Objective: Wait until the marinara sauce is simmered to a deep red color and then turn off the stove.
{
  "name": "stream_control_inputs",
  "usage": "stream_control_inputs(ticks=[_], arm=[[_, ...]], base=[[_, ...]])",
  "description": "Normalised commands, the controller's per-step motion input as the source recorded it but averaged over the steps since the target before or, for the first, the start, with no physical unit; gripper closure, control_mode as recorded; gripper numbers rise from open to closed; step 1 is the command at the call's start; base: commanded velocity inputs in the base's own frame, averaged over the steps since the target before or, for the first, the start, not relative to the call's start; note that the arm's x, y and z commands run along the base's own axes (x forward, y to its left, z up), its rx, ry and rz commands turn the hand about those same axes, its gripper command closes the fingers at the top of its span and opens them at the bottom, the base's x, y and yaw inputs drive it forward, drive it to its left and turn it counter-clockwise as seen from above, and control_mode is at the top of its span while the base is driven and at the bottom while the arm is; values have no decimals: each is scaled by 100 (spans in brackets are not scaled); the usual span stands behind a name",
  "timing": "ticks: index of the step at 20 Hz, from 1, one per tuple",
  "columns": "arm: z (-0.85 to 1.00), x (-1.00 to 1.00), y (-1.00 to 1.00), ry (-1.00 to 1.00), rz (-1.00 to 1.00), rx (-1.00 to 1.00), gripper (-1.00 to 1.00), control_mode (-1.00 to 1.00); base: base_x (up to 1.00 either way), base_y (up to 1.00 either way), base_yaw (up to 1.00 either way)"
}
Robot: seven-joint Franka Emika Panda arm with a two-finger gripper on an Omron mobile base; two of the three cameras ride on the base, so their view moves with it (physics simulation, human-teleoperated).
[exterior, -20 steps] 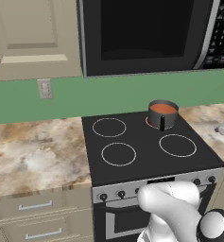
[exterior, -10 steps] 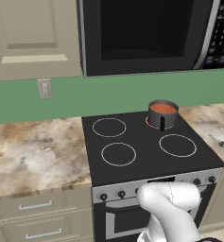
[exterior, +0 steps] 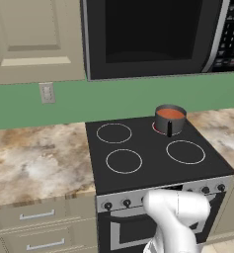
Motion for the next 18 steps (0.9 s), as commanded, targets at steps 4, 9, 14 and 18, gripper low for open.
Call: stream_control_inputs(ticks=[4,9,14,18], arm=[[-25,-40,-5,-18,2,0,-100,-100],[-33,-5,0,-5,0,0,-100,-100],[-20,24,-6,0,2,0,-100,-100],[-27,24,-12,0,5,0,-100,-100]], base=[[0,0,0],[0,0,0],[0,0,0],[0,0,0]])
